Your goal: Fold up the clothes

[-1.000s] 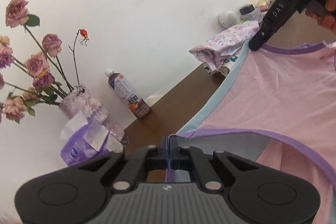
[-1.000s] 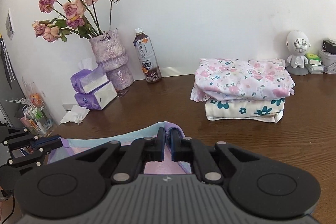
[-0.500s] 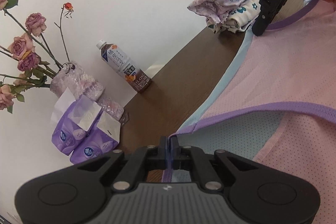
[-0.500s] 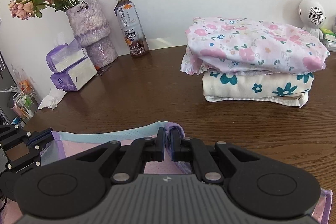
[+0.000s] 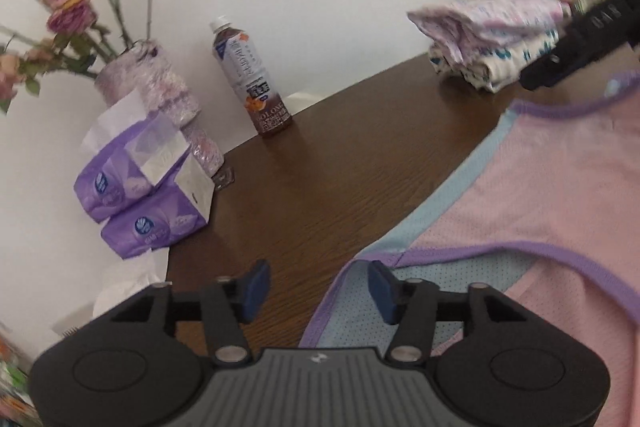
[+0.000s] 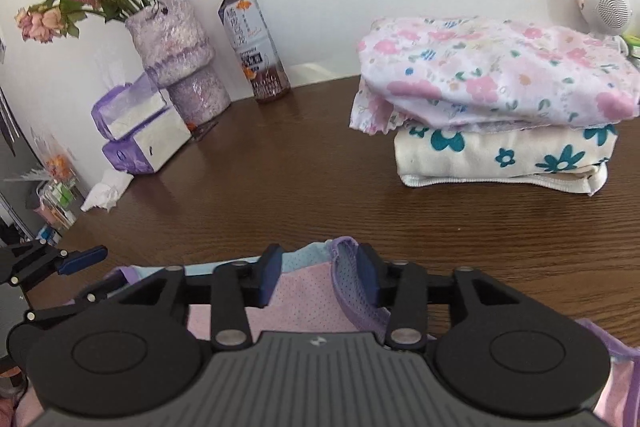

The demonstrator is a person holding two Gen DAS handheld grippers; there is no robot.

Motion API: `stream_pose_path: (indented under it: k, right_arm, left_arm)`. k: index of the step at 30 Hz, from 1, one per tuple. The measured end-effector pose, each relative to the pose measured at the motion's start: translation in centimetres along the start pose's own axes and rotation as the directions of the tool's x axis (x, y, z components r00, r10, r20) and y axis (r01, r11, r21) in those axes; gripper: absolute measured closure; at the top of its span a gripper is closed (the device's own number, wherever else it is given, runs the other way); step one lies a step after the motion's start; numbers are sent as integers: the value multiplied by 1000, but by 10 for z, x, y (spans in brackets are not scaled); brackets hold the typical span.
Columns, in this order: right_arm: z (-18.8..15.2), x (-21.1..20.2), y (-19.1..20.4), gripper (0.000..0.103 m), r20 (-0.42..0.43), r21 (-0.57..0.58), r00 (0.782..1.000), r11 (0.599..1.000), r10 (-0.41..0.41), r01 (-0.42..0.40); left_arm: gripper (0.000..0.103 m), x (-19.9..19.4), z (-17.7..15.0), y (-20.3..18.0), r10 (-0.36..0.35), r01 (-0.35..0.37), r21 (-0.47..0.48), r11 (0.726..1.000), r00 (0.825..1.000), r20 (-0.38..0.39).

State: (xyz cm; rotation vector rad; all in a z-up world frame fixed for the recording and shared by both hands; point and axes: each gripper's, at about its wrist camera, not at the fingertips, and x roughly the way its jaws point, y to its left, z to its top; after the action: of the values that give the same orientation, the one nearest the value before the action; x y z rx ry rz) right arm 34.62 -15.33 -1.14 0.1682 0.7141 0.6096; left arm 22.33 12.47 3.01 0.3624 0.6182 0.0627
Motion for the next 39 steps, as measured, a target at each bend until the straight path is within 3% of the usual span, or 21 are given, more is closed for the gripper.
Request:
stream_pose_path:
  k: [3, 7, 12, 14, 16, 19, 22, 26, 32, 35, 36, 37, 38, 39]
  right_arm:
    - [1, -46, 2, 28, 82, 14, 996, 1000, 22, -23]
    - [-17, -108, 4, 27, 142, -2, 989, 1000, 30, -30]
    - [-67, -163, 6, 29, 101, -82, 995, 996, -26, 34]
    - [-89, -174, 7, 33, 71, -107, 997, 993, -36, 43]
    - [-107, -180, 5, 39, 36, -106, 999, 994, -34, 38]
    - [-129, -184, 0, 49, 5, -88, 998, 994, -60, 60]
    - [-139, -189, -1, 53, 3, -113, 996, 990, -90, 89]
    - [-140, -187, 6, 53, 13, -206, 992, 971, -125, 125]
    - [-133, -166, 17, 59, -35, -328, 993, 940, -111, 93]
    - [-134, -160, 19, 64, -45, -357, 993, 930, -110, 86]
    - [-134, -158, 20, 71, -45, -365, 993, 927, -109, 86]
    - [-134, -158, 21, 87, -45, -369, 993, 926, -110, 86]
    - [-134, -159, 21, 97, -43, -368, 992, 925, -114, 91]
    - [-134, -162, 20, 100, -42, -364, 993, 927, -114, 91]
  left_arm:
    - [31, -30, -5, 20, 5, -4, -120, 993, 1000, 9]
    - [31, -85, -27, 25, -148, 158, -158, 975, 986, 77]
    - [32, -137, -61, -7, -288, 298, -122, 947, 953, 94]
    - [35, -149, -74, -21, -337, 347, -125, 930, 937, 88]
    - [47, -158, -83, -32, -380, 388, -127, 913, 921, 85]
    - [57, -166, -93, -44, -423, 429, -119, 895, 903, 74]
    - [60, -171, -100, -54, -453, 456, -106, 883, 890, 59]
    - [60, -165, -103, -61, -434, 433, -114, 894, 901, 24]
    - [61, -155, -105, -61, -426, 421, -157, 893, 905, 1]
    - [71, -154, -106, -61, -414, 408, -167, 898, 910, -1]
    - [89, -155, -106, -61, -409, 403, -167, 900, 913, -2]
    - [99, -155, -106, -60, -411, 404, -172, 898, 912, -4]
    - [99, -155, -105, -59, -414, 407, -179, 896, 910, -6]
    - [101, -157, -105, -57, -418, 410, -180, 894, 909, -4]
